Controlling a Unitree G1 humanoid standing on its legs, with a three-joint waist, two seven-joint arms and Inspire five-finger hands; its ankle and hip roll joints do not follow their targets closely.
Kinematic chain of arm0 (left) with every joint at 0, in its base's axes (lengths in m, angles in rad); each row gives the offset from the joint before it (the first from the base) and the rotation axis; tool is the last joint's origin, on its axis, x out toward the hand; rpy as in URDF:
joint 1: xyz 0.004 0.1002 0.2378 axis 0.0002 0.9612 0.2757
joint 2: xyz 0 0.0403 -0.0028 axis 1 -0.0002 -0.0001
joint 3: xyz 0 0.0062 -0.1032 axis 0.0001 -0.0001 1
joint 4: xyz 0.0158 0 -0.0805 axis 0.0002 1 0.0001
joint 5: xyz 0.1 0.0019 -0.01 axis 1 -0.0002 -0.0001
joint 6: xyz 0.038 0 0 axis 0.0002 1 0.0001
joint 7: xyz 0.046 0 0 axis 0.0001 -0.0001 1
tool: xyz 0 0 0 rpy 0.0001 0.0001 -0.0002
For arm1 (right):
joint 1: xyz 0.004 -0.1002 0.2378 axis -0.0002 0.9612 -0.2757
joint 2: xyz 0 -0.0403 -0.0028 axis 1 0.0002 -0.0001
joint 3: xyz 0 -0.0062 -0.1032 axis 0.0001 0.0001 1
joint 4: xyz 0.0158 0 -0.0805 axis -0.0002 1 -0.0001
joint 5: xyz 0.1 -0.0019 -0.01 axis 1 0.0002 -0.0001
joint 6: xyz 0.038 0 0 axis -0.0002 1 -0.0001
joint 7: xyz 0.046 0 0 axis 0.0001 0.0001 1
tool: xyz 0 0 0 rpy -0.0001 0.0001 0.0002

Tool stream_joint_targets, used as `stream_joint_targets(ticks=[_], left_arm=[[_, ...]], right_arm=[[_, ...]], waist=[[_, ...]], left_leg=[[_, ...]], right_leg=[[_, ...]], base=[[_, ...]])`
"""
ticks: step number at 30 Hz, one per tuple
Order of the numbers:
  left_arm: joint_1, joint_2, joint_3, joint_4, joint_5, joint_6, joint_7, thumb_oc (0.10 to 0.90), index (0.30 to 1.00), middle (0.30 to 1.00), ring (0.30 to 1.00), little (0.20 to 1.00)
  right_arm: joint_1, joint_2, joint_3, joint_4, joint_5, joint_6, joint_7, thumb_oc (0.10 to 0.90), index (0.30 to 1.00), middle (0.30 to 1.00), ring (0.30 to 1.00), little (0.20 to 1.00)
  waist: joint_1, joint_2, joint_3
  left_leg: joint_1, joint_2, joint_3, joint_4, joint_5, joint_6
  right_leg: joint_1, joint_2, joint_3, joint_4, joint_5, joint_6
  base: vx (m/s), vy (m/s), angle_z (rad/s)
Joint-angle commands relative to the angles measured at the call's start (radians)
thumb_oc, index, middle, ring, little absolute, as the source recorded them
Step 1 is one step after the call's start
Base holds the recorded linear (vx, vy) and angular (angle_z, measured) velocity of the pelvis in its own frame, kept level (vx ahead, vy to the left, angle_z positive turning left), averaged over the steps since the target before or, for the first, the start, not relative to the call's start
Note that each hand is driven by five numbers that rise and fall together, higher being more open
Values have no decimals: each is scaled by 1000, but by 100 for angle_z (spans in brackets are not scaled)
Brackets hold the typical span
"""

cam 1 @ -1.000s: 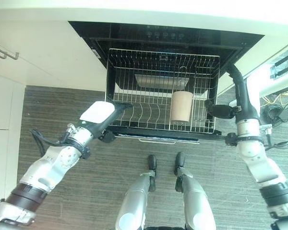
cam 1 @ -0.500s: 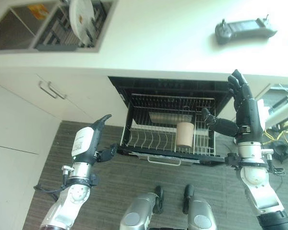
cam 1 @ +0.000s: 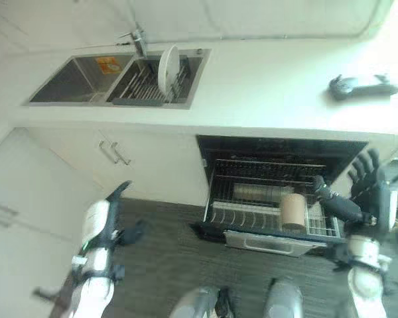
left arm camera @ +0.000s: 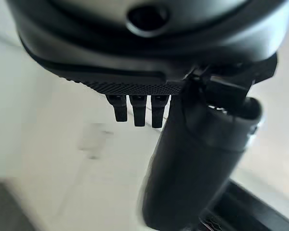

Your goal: Place the dishes in the dishwasher.

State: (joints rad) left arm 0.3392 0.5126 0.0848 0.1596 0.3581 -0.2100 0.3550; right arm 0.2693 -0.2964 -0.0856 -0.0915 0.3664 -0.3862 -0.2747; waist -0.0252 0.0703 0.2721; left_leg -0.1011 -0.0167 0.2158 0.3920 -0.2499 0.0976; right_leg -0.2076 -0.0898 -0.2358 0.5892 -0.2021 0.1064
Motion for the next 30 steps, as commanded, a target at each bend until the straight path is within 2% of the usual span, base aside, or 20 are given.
stream_joint_targets(ticks=[1, 3, 7, 8, 12, 14, 15, 16, 18, 20, 21, 22, 23, 26, 28, 29, 30], left_arm=[[-189, 107, 22, -12, -25, -24, 21, 800, 900, 900, 900, 900], [-192, 88, 0, 20, -32, -11, -3, 800, 900, 900, 900, 900], [-192, 88, 0, 20, -32, -11, -3, 800, 900, 900, 900, 900], [-194, 45, -118, 142, -64, 36, -65, 800, 900, 900, 900, 900], [-204, 14, -206, 237, -96, 11, -91, 800, 900, 900, 900, 900], [-217, -7, -243, 286, -110, 11, -107, 800, 900, 900, 900, 900], [-224, -25, -259, 321, -117, 10, -119, 800, 900, 900, 900, 900], [-229, -56, -270, 370, -119, -2, -121, 800, 900, 900, 900, 900], [-224, -91, -272, 417, -139, 3, -133, 800, 900, 900, 900, 900], [-212, -136, -264, 479, -148, -6, -133, 800, 900, 900, 900, 900], [-214, -146, -263, 501, -138, -13, -130, 800, 900, 900, 900, 900], [-221, -164, -273, 539, -153, -10, -126, 800, 900, 900, 900, 900], [-223, -172, -274, 558, -164, -8, -122, 800, 900, 900, 900, 900], [-222, -193, -259, 634, -209, -16, -139, 800, 900, 900, 900, 900], [-212, -215, -247, 670, -274, -12, -163, 800, 900, 900, 900, 900], [-207, -230, -238, 694, -323, -11, -192, 800, 900, 900, 900, 900], [-206, -242, -231, 722, -366, -7, -217, 800, 900, 900, 900, 900]], right_arm=[[-242, -125, -32, -18, 47, -170, 67, 800, 900, 900, 900, 900], [-236, -127, -33, -14, 61, -173, 56, 800, 900, 900, 900, 900], [-236, -127, -33, -14, 61, -173, 56, 800, 900, 900, 900, 900], [-265, -143, -1, -3, 85, -155, 75, 800, 900, 900, 900, 900], [-285, -178, 4, -11, 79, -158, 64, 800, 900, 900, 900, 900], [-291, -188, 1, -19, 94, -150, 62, 800, 900, 900, 900, 900], [-290, -192, 3, -23, 98, -145, 67, 800, 900, 900, 900, 900], [-287, -196, 6, -25, 86, -139, 70, 800, 900, 900, 900, 900], [-284, -191, 10, -20, 45, -141, 66, 800, 900, 900, 900, 900], [-300, -186, 28, -21, 25, -132, 54, 800, 900, 900, 900, 900], [-307, -188, 34, -25, 18, -123, 48, 800, 900, 900, 900, 900], [-324, -195, 58, -32, -14, -109, 24, 800, 900, 900, 900, 900], [-330, -199, 68, -31, -19, -106, 21, 800, 900, 900, 900, 900], [-335, -210, 99, -26, -24, -96, 23, 800, 900, 900, 900, 900], [-338, -215, 110, -18, -24, -99, 28, 800, 900, 900, 900, 900], [-342, -218, 114, -14, -29, -101, 22, 800, 900, 900, 900, 900], [-345, -220, 112, -11, -22, -97, 22, 800, 900, 900, 900, 900]], waist=[[-12, 15, 6], [-20, 13, 2], [-20, 13, 1], [-17, -5, 18], [-22, -18, 45], [-27, -30, 51], [-30, -36, 54], [-30, -39, 59], [-24, -36, 64], [-13, -38, 64], [-12, -40, 66], [-8, -37, 73], [-4, -29, 74], [4, -13, 74], [10, -5, 74], [14, 0, 73], [12, 4, 67]], left_leg=[[79, 7, -40, -92, -43, -7], [71, -3, -56, -92, -39, -7], [71, -3, -56, -92, -39, -7], [66, 0, -8, -92, -26, -19], [93, -5, 9, -92, -9, -34], [114, -24, 9, -92, -11, -31], [105, -24, 5, -29, -15, -35], [77, -21, -14, 107, -2, -47], [29, -30, -62, 194, 23, -56], [13, -21, -81, 83, 72, -61], [12, -5, -80, 35, 107, -75], [-2, 25, -120, -92, 200, -112], [-38, 39, -152, -92, 213, -123], [-119, 77, -231, -92, 241, -143], [-129, 88, -259, -92, 238, -146], [-124, 85, -270, -92, 223, -143], [-114, 85, -260, -92, 180, -136]], right_leg=[[187, 57, -31, -289, 1, -38], [178, 68, 6, -289, -18, -47], [178, 68, 6, -289, -18, -47], [130, 45, 1, -289, -15, -50], [138, 35, 12, -289, -14, -77], [142, 26, 24, -289, -13, -85], [149, 27, 28, -289, -16, -95], [161, 36, 38, -289, -23, -113], [175, 56, 60, -289, -20, -125], [183, 69, 82, -289, -23, -124], [190, 68, 87, -289, -31, -125], [216, 73, 111, -289, -55, -128], [221, 80, 122, -289, -60, -127], [250, 85, 148, -289, -77, -126], [261, 76, 157, -289, -83, -123], [265, 67, 160, -289, -84, -118], [267, 57, 153, -289, -84, -112]], base=[[98, -65, 15], [98, -70, 11], [78, -102, 25], [358, -470, 1], [221, -256, -63], [192, -179, -21], [258, -254, -3], [219, -225, -18], [239, -147, 17], [205, -16, -10], [201, 109, -57], [200, 146, -35], [228, 183, -27], [217, 241, -62], [232, 364, -56], [254, 477, -54], [234, 459, -55]])
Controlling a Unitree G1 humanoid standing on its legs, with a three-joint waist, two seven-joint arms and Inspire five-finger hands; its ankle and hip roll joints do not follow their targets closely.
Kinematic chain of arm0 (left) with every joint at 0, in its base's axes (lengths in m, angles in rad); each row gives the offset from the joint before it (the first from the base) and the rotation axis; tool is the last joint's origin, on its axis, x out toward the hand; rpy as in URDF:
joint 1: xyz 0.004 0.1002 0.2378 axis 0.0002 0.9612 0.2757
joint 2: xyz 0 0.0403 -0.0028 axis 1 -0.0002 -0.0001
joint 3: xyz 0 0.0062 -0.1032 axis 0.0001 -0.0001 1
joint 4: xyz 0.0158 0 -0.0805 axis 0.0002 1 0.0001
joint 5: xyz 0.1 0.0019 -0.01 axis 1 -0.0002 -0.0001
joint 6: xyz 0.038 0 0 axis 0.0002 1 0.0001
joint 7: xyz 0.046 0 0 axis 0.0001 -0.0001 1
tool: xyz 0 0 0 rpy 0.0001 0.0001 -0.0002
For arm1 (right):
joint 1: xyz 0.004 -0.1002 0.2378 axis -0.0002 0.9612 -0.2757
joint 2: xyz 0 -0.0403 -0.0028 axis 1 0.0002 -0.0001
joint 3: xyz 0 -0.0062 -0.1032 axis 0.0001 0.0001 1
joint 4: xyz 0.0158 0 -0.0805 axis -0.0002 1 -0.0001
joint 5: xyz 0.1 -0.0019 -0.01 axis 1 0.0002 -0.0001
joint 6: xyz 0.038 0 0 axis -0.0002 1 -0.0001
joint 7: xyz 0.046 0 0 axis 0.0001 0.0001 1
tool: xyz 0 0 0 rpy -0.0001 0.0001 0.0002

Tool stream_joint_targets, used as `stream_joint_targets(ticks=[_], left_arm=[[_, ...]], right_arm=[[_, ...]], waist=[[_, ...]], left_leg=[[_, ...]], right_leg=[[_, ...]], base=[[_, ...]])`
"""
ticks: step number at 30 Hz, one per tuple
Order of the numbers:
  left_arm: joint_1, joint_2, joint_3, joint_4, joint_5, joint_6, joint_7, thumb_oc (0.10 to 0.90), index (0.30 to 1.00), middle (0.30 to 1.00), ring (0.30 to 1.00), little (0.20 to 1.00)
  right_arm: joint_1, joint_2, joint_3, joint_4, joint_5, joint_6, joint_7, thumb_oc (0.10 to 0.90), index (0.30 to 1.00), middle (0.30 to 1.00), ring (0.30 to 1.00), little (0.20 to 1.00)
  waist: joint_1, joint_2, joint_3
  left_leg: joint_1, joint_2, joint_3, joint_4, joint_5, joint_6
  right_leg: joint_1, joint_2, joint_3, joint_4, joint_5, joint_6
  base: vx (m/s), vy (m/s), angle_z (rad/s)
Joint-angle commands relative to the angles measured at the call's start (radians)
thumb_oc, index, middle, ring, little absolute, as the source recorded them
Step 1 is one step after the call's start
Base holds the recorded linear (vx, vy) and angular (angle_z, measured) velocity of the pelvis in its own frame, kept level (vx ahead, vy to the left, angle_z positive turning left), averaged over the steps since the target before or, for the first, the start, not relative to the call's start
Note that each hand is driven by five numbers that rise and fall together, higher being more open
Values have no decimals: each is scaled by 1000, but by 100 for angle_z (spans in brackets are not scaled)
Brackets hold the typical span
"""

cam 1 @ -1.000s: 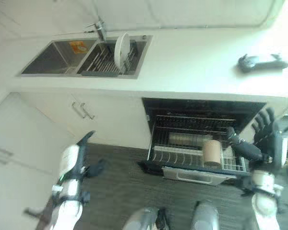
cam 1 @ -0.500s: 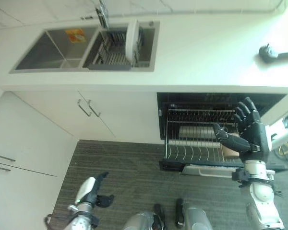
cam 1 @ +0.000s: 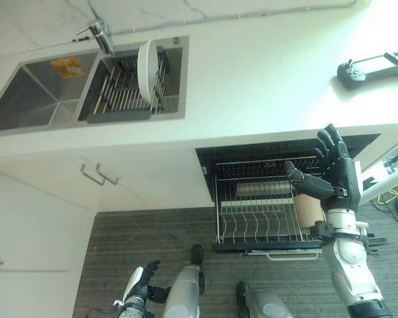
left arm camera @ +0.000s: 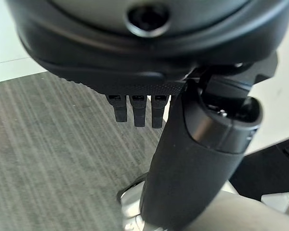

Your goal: Place the dishes in the dishwasher.

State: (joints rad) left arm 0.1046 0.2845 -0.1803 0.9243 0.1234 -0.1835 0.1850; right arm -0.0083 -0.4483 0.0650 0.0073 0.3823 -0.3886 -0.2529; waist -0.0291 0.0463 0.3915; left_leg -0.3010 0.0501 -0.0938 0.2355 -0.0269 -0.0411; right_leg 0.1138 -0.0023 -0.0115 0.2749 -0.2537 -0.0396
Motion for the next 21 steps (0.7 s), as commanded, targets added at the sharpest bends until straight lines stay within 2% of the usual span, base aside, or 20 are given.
stream_joint_targets(ticks=[1, 6, 9, 12, 13, 15, 19, 21], left_arm=[[24, -21, 37, -27, -147, -28, -66, 800, 900, 900, 900, 900], [-17, -51, 39, 41, -256, 23, -176, 800, 900, 900, 900, 900], [-23, -52, 32, 34, -263, 20, -171, 800, 900, 900, 900, 900], [-26, -37, 34, 34, -262, 26, -155, 800, 900, 900, 900, 900], [-22, -28, 42, 38, -277, 32, -138, 800, 900, 900, 900, 900], [-15, -22, 53, 48, -278, 22, -116, 800, 900, 900, 900, 900], [-27, -5, 78, 64, -278, 13, -83, 800, 900, 900, 900, 900], [-27, -2, 97, 96, -304, 2, -82, 800, 900, 900, 900, 900]], right_arm=[[-67, -66, -43, -110, -36, -92, -7, 800, 900, 900, 900, 900], [-59, -60, -87, -128, -12, -87, -32, 800, 900, 900, 900, 900], [-58, -55, -116, -137, 3, -92, -24, 800, 900, 900, 900, 900], [-67, -52, -133, -147, 15, -100, -18, 800, 900, 900, 900, 900], [-84, -49, -129, -145, 27, -103, -1, 800, 900, 900, 900, 900], [-115, -44, -108, -137, 31, -109, 1, 800, 900, 900, 900, 900], [-170, -50, -63, -128, 14, -123, -33, 800, 900, 900, 900, 900], [-221, -52, -32, -100, 9, -128, -41, 800, 900, 900, 900, 900]], waist=[[14, 29, -56], [2, 37, -71], [3, 42, -74], [12, 44, -85], [28, 43, -87], [56, 41, -86], [96, 21, -83], [130, -7, -82]], left_leg=[[94, 18, 60, 65, -60, 6], [145, -25, 67, 65, -142, 53], [162, -55, 58, 65, -169, 89], [162, -63, 82, 65, -190, 113], [164, -53, 122, 65, -203, 118], [162, -33, 170, 65, -215, 120], [133, -34, 214, 65, -220, 134], [119, -47, 220, 65, -218, 116]], right_leg=[[-54, -39, -76, 25, -31, 38], [-85, -86, -94, 25, -2, 79], [-113, -102, -96, 32, 18, 93], [-142, -119, -122, 26, 56, 116], [-158, -133, -179, 29, 87, 129], [-170, -144, -244, 47, 106, 136], [-146, -109, -291, 82, 49, 131], [-100, -107, -303, 25, -3, 125]], base=[[209, 419, -59], [128, 371, -35], [71, 309, -15], [16, 254, -30], [-34, 219, -43], [-77, 137, -88], [-101, -12, -75], [-96, -204, -47]])
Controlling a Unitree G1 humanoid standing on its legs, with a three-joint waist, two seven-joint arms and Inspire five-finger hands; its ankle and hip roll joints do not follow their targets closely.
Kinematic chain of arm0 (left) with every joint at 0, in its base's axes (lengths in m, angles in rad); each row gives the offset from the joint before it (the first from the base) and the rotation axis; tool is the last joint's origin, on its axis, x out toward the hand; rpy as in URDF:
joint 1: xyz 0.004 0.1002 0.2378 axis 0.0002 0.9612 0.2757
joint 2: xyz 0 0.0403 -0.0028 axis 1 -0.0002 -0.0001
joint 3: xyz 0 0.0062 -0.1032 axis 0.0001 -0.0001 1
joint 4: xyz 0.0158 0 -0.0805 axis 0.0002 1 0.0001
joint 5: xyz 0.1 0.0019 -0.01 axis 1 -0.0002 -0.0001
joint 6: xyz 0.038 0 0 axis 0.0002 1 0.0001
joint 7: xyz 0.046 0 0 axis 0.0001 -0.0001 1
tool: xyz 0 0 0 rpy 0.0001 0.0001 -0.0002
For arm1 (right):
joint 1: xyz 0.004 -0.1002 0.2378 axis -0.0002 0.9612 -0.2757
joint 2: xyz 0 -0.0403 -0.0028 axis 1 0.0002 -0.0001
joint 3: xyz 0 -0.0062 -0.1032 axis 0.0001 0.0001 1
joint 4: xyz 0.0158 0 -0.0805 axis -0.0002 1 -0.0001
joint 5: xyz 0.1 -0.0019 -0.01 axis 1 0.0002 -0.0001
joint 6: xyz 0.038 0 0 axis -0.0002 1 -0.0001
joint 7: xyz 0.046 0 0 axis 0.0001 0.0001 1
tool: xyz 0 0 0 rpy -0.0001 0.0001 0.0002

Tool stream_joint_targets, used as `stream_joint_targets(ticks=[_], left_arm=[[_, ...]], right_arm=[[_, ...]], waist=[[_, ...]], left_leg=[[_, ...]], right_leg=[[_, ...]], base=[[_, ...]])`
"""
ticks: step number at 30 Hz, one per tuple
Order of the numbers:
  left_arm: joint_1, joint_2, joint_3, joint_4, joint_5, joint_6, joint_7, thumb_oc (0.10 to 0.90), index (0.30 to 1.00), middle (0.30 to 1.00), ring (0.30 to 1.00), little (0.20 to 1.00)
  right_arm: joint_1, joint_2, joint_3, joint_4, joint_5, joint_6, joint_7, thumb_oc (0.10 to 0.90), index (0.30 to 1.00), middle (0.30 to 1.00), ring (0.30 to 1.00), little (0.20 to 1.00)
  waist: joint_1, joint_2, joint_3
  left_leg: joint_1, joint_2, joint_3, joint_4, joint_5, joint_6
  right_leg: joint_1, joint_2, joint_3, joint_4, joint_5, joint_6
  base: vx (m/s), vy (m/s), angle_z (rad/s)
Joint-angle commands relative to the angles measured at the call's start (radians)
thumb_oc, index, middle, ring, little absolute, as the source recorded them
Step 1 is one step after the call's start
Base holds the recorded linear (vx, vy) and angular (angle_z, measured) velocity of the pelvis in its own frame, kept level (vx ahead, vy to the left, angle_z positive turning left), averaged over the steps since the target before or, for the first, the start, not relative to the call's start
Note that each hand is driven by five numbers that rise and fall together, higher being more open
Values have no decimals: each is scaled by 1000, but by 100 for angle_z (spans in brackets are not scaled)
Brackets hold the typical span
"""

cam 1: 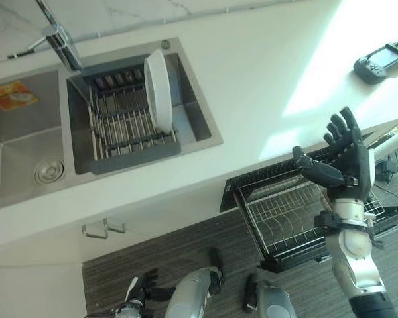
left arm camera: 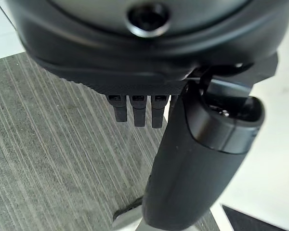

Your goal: Place the dishes in the dishwasher.

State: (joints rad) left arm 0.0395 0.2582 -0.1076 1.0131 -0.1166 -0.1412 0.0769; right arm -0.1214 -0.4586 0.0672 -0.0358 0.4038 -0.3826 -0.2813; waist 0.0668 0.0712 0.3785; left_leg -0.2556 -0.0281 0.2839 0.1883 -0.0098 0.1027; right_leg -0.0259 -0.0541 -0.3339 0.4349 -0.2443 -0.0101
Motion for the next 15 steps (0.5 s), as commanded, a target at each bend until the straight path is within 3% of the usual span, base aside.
stream_joint_targets(ticks=[1, 3, 6, 7, 8, 9, 10, 12, 14, 15], left_arm=[[39, 22, 29, 12, -70, -41, 26, 800, 900, 900, 900, 900], [43, 11, 35, 21, -68, -48, 8, 800, 900, 900, 900, 900], [37, -7, 21, 28, -43, -44, 31, 800, 900, 900, 900, 900], [40, -11, 15, 26, -7, -42, 46, 800, 900, 900, 900, 900], [43, -14, 9, 23, 1, -33, 59, 800, 900, 900, 900, 900], [59, -21, -1, 24, -9, -20, 81, 800, 900, 900, 900, 900], [78, -28, 2, 25, 0, 8, 99, 800, 900, 900, 900, 900], [71, -27, 3, 46, 21, 34, 99, 800, 900, 900, 900, 900], [55, -27, 3, 62, 45, 58, 128, 800, 900, 900, 900, 900], [53, -25, 1, 67, 60, 71, 150, 800, 900, 900, 900, 900]], right_arm=[[-123, -43, -27, -51, -9, -127, -10, 800, 900, 900, 900, 900], [-159, -48, -12, -54, -15, -102, -15, 800, 900, 900, 900, 900], [-152, -46, -13, -72, 1, -46, 16, 800, 900, 900, 900, 900], [-140, -53, -12, -71, -1, -44, 41, 800, 900, 900, 900, 900], [-139, -56, -6, -67, -10, -47, 59, 800, 900, 900, 900, 900], [-149, -55, 8, -60, -13, -45, 79, 800, 900, 900, 900, 900], [-158, -48, 17, -54, -13, -37, 99, 800, 900, 900, 900, 900], [-153, -62, 11, -71, -29, -18, 106, 800, 900, 900, 900, 900], [-135, -69, 12, -93, -15, -5, 74, 800, 900, 900, 900, 900], [-106, -58, 10, -109, -25, -19, 58, 800, 900, 900, 900, 900]], waist=[[39, -35, -69], [43, -35, -66], [21, -49, -70], [16, -63, -67], [17, -73, -60], [28, -79, -55], [30, -64, -68], [14, -44, -74], [6, -27, -81], [10, -20, -78]], left_leg=[[66, 33, -157, 112, -227, -35], [29, 51, -147, 112, -185, -55], [38, 58, -145, 112, -167, -75], [80, 35, -138, 112, -185, -74], [89, 17, -152, 112, -165, -64], [106, -7, -220, 112, -168, -64], [97, 30, -252, 112, -161, -82], [54, 101, -229, 112, -123, -118], [51, 115, -221, 112, -140, -119], [74, 90, -236, 112, -166, -99]], right_leg=[[34, -55, 19, -135, -29, 89], [8, -46, 16, -135, -32, 70], [-2, -19, 44, -135, -38, 38], [10, -27, 57, -135, -48, 33], [1, -34, 67, -135, -28, 22], [5, -28, 104, -135, -22, 19], [7, -14, 107, -135, -25, 18], [22, -24, 80, -135, -38, 21], [30, -60, 57, -135, -38, 36], [58, -76, 53, -135, -34, 52]], base=[[-239, -216, -124], [-269, -235, -107], [-112, -341, 25], [-16, -149, 75], [36, -52, 59], [57, 130, 33], [172, 206, -6], [224, 359, -11], [313, 546, 28], [356, 534, 17]])
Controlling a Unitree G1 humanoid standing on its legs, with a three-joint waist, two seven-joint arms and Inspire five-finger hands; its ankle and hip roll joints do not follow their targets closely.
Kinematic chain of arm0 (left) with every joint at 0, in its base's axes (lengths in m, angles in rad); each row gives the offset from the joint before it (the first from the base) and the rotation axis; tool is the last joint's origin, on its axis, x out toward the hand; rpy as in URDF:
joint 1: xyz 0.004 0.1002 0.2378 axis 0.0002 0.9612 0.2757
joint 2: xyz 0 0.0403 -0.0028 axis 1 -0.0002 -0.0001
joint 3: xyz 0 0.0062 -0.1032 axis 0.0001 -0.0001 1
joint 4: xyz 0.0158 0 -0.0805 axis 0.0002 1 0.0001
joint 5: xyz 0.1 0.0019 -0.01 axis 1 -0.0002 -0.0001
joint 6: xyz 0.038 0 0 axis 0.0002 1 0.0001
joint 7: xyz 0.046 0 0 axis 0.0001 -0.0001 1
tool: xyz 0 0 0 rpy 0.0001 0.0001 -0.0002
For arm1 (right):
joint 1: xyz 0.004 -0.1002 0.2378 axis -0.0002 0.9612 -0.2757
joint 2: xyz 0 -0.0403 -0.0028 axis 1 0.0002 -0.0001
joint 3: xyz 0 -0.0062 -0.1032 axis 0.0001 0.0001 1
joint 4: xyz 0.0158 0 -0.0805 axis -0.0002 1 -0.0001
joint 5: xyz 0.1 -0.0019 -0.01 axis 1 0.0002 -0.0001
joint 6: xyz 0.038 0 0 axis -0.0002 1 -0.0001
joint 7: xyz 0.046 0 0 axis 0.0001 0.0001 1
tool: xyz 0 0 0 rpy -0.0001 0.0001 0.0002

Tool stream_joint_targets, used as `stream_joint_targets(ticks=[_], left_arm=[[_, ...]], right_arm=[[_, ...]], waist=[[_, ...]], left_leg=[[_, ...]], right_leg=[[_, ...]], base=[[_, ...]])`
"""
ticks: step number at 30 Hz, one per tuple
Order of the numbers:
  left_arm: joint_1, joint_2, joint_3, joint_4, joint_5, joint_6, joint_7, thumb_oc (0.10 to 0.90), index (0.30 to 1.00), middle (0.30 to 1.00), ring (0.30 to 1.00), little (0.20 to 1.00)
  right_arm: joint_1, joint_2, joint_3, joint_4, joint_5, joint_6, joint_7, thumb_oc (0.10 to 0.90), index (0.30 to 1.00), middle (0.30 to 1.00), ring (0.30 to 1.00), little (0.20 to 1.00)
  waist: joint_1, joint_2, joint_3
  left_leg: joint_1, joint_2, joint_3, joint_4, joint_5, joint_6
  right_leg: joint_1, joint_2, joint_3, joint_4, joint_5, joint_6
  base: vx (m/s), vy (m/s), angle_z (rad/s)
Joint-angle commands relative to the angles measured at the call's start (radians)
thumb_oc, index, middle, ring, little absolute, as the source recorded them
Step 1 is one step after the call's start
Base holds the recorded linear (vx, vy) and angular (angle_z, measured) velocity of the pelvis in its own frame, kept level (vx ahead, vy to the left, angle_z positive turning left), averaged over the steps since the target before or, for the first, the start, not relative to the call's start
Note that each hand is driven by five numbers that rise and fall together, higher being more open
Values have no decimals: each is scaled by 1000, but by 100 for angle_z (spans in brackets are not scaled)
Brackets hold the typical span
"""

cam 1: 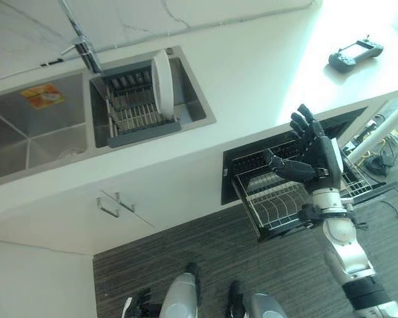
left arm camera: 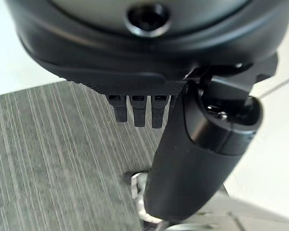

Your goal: Place the dishes in the dishwasher.

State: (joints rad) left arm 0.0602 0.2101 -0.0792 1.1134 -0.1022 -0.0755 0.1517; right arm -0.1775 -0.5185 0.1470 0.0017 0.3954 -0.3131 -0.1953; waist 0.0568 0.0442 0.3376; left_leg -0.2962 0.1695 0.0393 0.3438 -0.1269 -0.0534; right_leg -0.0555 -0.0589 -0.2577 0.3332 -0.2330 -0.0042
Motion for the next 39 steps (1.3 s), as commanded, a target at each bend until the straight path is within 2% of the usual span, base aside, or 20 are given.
stream_joint_targets(ticks=[1, 2, 3, 4, 5, 6, 7, 9, 14, 16, 28, 31, 35, 36, 37, 39], left_arm=[[31, 25, -25, -34, 59, 18, 82, 800, 900, 900, 900, 900], [28, 36, -26, -28, 105, 26, 95, 800, 900, 900, 900, 900], [22, 46, -40, -28, 68, 31, 117, 800, 900, 900, 900, 900], [11, 55, -30, -36, 36, 36, 120, 800, 900, 900, 900, 900], [3, 70, -13, -50, 6, 38, 115, 800, 900, 900, 900, 900], [-5, 77, -5, -73, -3, 53, 121, 800, 900, 900, 900, 900], [-8, 75, -13, -64, -44, 44, 130, 800, 900, 900, 900, 900], [-5, 50, -23, -39, 5, 23, 140, 800, 900, 900, 900, 900], [0, 29, -30, -30, -28, 46, 165, 800, 900, 900, 900, 900], [3, 25, -27, -29, -24, 56, 170, 800, 900, 900, 900, 900], [36, 19, -34, -8, 10, 63, 167, 800, 900, 900, 900, 900], [41, 19, -37, -8, 13, 64, 166, 800, 900, 900, 900, 900], [48, 20, -41, -12, 16, 61, 164, 800, 900, 900, 900, 900], [48, 21, -41, -13, 18, 60, 163, 800, 900, 900, 900, 900], [49, 23, -40, -14, 20, 59, 160, 800, 900, 900, 900, 900], [50, 25, -40, -20, 22, 56, 157, 800, 900, 900, 900, 900]], right_arm=[[-39, 11, -71, -148, -22, -97, -36, 800, 900, 900, 900, 900], [-24, 30, -67, -160, -37, -110, -58, 800, 900, 900, 900, 900], [-30, 36, -59, -156, -25, -112, -39, 800, 900, 900, 900, 900], [-54, 29, -50, -149, -8, -113, -22, 800, 900, 900, 900, 900], [-74, 27, -44, -150, -1, -108, 11, 800, 900, 900, 900, 900], [-74, 16, -47, -142, 5, -125, 8, 800, 900, 900, 900, 900], [-95, 15, -31, -118, -2, -137, -20, 800, 900, 900, 900, 900], [-100, 22, -29, -115, -21, -123, -50, 800, 900, 900, 900, 900], [-100, 13, -33, -130, -18, -116, -56, 800, 900, 900, 900, 900], [-93, 10, -42, -142, -10, -103, -67, 800, 900, 900, 900, 900], [-42, 5, -73, -151, 2, -123, -114, 800, 900, 900, 900, 900], [-35, 4, -75, -154, 15, -111, -112, 800, 900, 900, 900, 900], [-27, 5, -74, -140, 57, -55, -93, 800, 900, 900, 900, 900], [-29, 3, -73, -135, 54, -38, -82, 471, 406, 406, 406, 406], [-32, 1, -70, -130, 51, -24, -76, 400, 300, 300, 300, 300], [-33, -4, -66, -121, 55, 28, -49, 400, 300, 300, 300, 300]], waist=[[23, 10, -40], [20, 5, -41], [14, 15, -40], [9, 18, -30], [-7, 15, -7], [4, -3, -9], [11, -11, -8], [13, -14, -19], [9, -14, -30], [10, -16, -39], [9, -16, -63], [7, -17, -66], [5, -20, -71], [6, -21, -71], [6, -21, -71], [6, -22, -73]], left_leg=[[120, -121, -2, -44, -58, 72], [130, -168, -22, -44, -79, 118], [138, -170, -33, -44, -79, 123], [142, -163, -32, -44, -81, 113], [162, -163, -18, -44, -101, 122], [147, -165, -12, -44, -90, 111], [133, -146, 4, -44, -75, 95], [127, -121, 10, -44, -72, 72], [116, -97, 7, -44, -59, 46], [118, -98, 4, -44, -62, 43], [146, -99, 1, -44, -79, 42], [148, -98, 1, -44, -82, 41], [154, -96, 3, -44, -85, 39], [155, -95, 3, -44, -85, 39], [155, -95, 3, -44, -85, 38], [156, -93, 3, -44, -85, 36]], right_leg=[[110, -70, -24, -33, -47, 50], [81, -84, -12, 146, 11, 82], [33, -83, 0, 119, 23, 75], [15, -64, 1, -20, 32, 73], [-65, -77, 48, -33, 110, 89], [-68, -73, 48, -33, 49, 87], [-66, -77, 25, -33, 43, 85], [-55, -79, 11, -33, 25, 81], [-47, -80, 5, -33, 10, 72], [-40, -80, 4, -33, 5, 72], [-12, -81, 4, -33, -9, 70], [-10, -80, 5, -33, -12, 69], [-5, -79, 7, -33, -14, 68], [-4, -79, 6, -33, -15, 68], [-4, -79, 5, -33, -16, 68], [-2, -80, 4, -33, -16, 68]], base=[[401, 509, 12], [296, 346, 11], [199, 205, -6], [15, 22, -13], [-39, -224, -24], [-26, -333, 5], [31, -405, 40], [89, -227, 68], [73, -62, 27], [117, -44, -3], [76, -12, -1], [16, -16, 0], [4, -8, 0], [0, 0, 0], [0, 0, 0], [0, 0, 0]])
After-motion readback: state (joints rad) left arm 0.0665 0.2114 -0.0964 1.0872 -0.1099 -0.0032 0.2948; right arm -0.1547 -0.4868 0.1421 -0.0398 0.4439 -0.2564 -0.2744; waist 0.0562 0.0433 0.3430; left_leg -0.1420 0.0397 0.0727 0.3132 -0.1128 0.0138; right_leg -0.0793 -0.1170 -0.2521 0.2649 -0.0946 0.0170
